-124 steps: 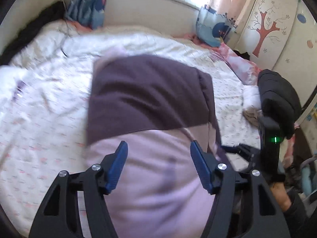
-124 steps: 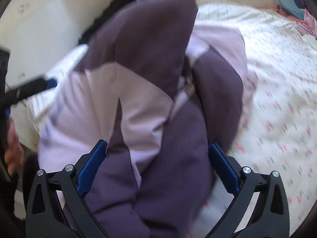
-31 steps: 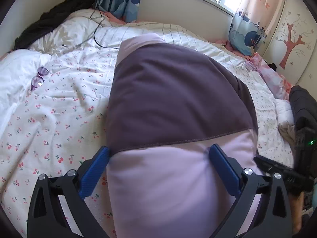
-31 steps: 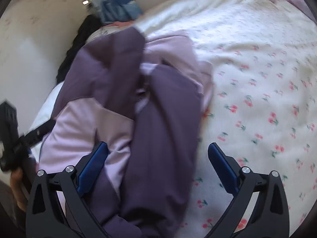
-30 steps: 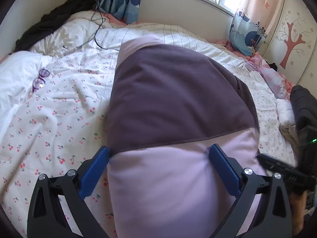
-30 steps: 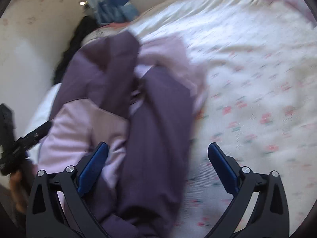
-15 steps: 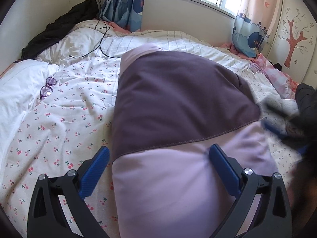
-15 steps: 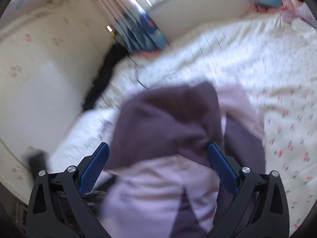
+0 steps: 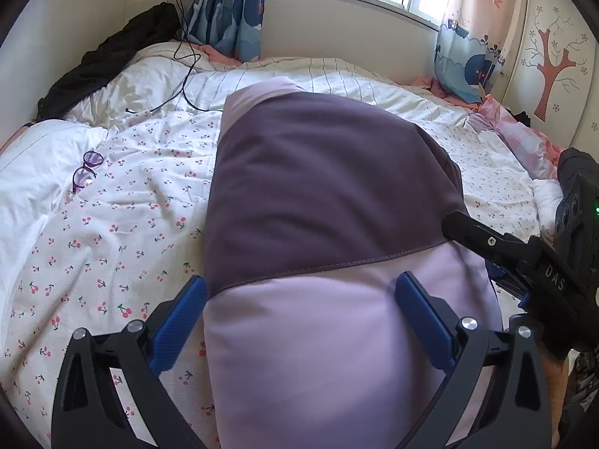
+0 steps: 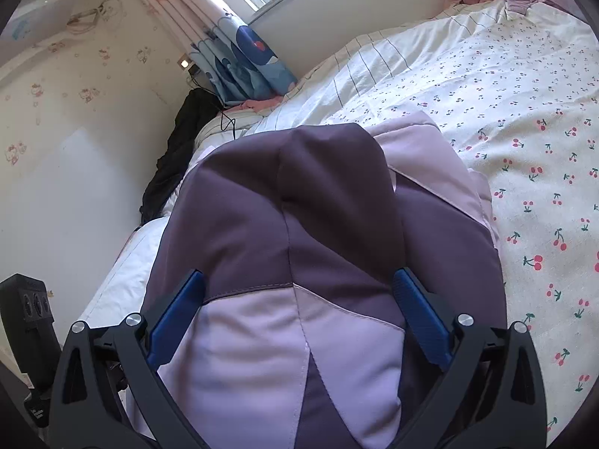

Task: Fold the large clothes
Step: 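Pull both grippers back away from the folded jacket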

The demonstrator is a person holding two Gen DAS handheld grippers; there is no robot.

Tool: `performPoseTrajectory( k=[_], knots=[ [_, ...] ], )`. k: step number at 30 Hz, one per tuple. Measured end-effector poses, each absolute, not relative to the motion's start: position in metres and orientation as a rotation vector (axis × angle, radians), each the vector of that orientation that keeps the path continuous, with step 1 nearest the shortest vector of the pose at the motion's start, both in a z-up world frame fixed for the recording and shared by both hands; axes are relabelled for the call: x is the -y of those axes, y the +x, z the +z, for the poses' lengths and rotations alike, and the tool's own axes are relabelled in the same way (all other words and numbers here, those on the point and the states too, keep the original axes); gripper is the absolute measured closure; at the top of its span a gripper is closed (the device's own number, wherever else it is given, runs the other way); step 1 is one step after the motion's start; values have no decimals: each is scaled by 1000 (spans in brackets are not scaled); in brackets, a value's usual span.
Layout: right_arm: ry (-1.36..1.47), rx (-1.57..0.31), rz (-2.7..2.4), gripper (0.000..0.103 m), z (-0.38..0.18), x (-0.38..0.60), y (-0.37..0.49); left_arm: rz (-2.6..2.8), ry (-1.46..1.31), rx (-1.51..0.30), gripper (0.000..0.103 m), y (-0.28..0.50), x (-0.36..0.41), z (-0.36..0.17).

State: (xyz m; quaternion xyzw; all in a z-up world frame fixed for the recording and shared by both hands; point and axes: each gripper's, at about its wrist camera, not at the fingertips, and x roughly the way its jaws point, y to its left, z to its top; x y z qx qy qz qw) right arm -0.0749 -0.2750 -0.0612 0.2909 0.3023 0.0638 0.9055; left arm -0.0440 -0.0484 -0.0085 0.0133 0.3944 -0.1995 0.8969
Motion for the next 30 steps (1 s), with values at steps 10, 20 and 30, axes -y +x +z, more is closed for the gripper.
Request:
performPoseTrajectory(
  k=[10, 20, 30],
  knots=[
    [603, -624, 135, 7, -62, 273, -76, -401, 44, -794, 6, -49, 49, -8],
    [600, -627, 132, 7, -62, 270, -76, -383, 65, -780, 6, -51, 52, -7],
    [511, -786, 151, 7, -64, 260, -97, -372, -7, -836, 6, -59, 36, -10]
  ],
)
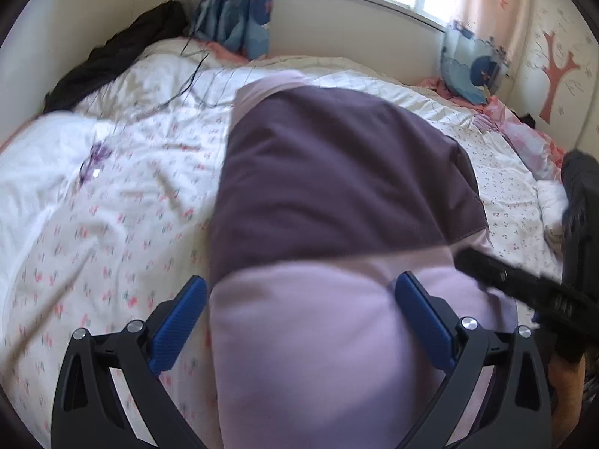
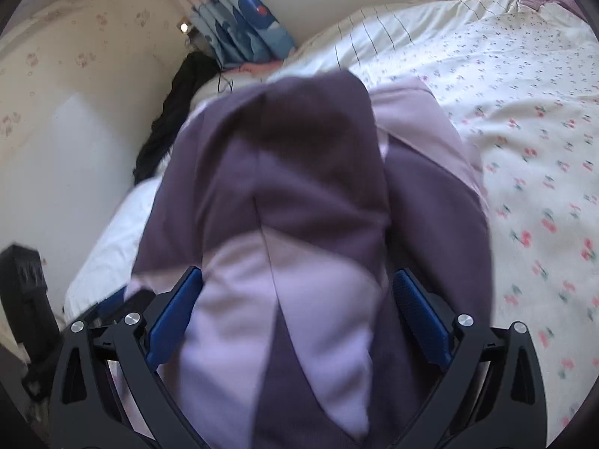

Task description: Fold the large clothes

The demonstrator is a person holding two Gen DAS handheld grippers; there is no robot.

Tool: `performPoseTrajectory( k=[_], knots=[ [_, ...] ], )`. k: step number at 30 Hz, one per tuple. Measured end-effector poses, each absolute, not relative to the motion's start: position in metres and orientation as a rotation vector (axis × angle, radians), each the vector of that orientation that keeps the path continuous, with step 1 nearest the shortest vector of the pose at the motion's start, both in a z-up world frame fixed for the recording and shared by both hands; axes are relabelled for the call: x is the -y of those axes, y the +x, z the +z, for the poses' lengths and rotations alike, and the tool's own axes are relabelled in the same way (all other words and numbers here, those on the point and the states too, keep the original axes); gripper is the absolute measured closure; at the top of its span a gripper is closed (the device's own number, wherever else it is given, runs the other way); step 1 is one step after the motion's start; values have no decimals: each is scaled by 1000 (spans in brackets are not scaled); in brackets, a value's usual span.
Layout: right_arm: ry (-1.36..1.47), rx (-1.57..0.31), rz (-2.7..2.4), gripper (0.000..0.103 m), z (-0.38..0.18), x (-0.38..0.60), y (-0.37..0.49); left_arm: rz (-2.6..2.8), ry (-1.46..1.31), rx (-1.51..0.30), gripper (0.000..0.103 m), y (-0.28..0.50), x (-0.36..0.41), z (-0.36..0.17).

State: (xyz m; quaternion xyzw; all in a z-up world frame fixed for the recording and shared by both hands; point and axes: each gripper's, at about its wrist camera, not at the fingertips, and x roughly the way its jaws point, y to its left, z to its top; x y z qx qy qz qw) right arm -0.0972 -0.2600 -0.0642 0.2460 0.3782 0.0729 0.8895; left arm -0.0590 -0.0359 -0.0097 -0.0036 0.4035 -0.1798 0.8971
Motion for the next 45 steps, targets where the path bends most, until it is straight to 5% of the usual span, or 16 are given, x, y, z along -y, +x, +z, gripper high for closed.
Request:
performPoseTrajectory(
  k=[17, 45],
  knots=[
    [189, -928, 25, 7, 1, 198, -225, -352, 171, -858, 6, -190, 41, 41],
    [145, -908, -21, 7, 18, 204, -259, -317, 165, -779, 6, -234, 28, 65]
  ],
)
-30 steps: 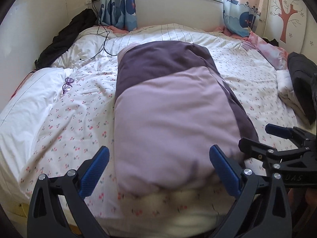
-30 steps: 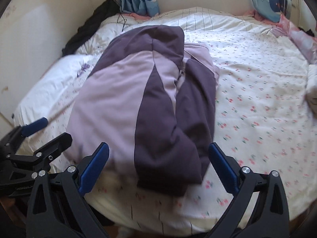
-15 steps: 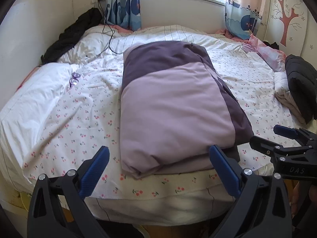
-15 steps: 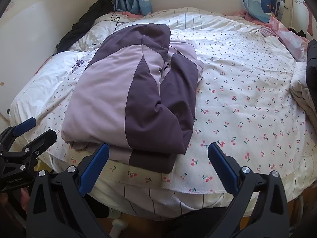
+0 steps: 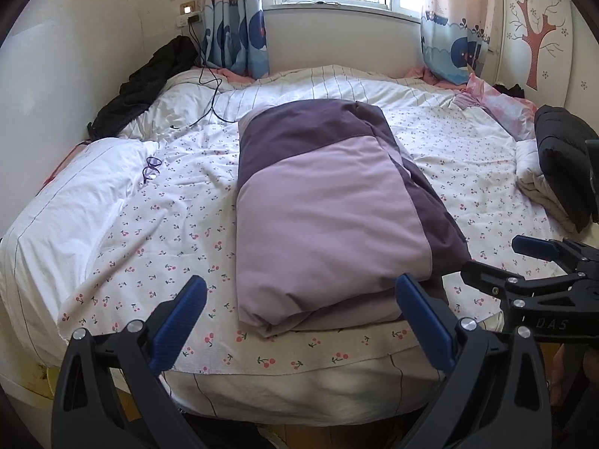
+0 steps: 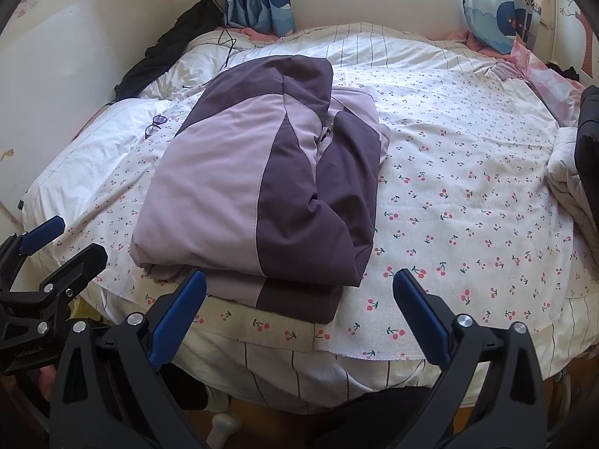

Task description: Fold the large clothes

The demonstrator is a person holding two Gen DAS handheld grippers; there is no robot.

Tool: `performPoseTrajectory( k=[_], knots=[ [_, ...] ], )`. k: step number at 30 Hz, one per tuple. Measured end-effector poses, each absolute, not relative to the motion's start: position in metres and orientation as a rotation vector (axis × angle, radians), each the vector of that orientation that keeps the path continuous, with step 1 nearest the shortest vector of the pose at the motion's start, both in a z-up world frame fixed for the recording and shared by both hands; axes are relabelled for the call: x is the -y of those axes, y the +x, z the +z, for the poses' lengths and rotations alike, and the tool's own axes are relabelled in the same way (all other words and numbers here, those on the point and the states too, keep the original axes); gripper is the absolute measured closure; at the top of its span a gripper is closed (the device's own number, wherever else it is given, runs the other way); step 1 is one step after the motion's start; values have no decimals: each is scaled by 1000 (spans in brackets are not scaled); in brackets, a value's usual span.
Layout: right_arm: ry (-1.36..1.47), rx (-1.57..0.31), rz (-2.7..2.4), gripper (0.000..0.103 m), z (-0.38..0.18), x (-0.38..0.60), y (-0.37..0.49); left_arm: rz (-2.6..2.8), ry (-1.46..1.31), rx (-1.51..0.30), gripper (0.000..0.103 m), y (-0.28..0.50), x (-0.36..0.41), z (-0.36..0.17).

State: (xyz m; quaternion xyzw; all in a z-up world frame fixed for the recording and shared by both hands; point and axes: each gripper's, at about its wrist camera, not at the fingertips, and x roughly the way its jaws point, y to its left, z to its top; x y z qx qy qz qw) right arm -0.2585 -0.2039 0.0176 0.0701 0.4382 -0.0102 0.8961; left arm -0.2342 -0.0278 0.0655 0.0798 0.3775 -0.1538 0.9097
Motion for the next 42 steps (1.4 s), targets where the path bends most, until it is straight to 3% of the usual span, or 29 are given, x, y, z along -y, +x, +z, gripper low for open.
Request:
performPoseTrajectory(
  k=[14, 33, 42],
  knots=[
    [136, -929, -18, 7, 12, 201, -253, -327, 150, -803, 6, -231, 27, 62],
    [110, -987, -20, 7, -1, 199, -243, -341, -95, -1064, 6, -201, 2, 6],
    [115, -981, -15, 7, 0, 200, -246, -279, -30, -1092, 6, -203, 3, 5]
  ],
)
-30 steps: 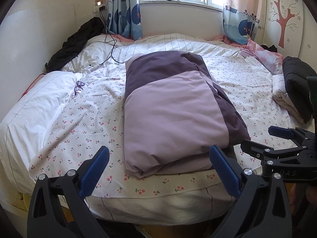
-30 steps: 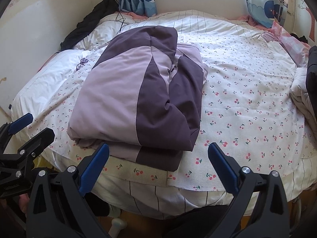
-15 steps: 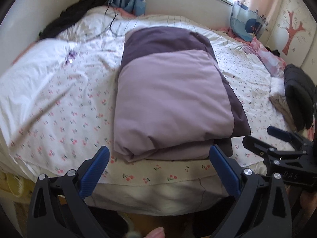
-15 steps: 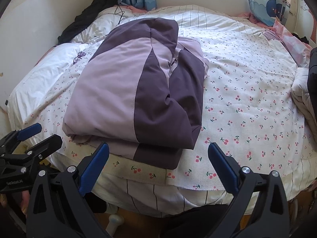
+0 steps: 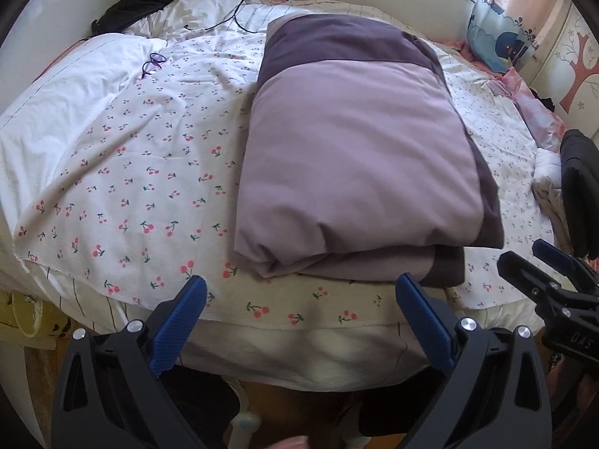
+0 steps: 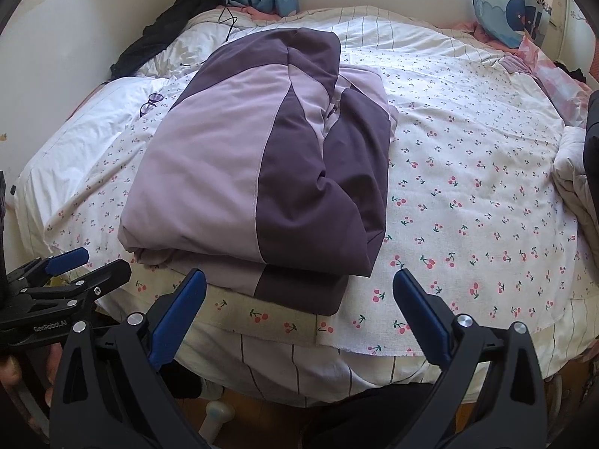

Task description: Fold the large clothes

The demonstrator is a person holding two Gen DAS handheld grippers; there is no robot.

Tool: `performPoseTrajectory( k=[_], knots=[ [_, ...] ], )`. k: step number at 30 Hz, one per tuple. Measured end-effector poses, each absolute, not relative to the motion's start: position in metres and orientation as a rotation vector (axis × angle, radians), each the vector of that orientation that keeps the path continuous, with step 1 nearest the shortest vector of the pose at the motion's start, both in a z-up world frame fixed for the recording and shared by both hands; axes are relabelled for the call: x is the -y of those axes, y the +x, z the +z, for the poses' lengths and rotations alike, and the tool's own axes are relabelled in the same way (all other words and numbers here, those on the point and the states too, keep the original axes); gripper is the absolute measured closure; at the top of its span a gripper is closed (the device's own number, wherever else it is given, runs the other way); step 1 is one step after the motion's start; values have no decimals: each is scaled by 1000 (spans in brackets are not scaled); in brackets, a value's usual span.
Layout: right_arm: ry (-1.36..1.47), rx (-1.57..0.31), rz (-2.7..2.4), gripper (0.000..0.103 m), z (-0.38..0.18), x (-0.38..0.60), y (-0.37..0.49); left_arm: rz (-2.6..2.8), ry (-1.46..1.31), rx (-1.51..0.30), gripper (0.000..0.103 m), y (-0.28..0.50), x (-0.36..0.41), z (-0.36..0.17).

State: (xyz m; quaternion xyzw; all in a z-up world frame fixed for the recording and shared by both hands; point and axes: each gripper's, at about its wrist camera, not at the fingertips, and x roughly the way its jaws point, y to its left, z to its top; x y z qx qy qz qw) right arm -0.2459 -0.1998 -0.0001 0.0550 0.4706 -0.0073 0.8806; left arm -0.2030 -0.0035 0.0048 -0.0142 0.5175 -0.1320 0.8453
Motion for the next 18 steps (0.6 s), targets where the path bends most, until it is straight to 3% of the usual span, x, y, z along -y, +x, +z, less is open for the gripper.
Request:
performPoseTrajectory(
  k=[18],
  knots=[
    [129, -980, -13, 7, -1, 203, -251, -292, 54, -1065, 6, -215, 18, 14]
  ],
)
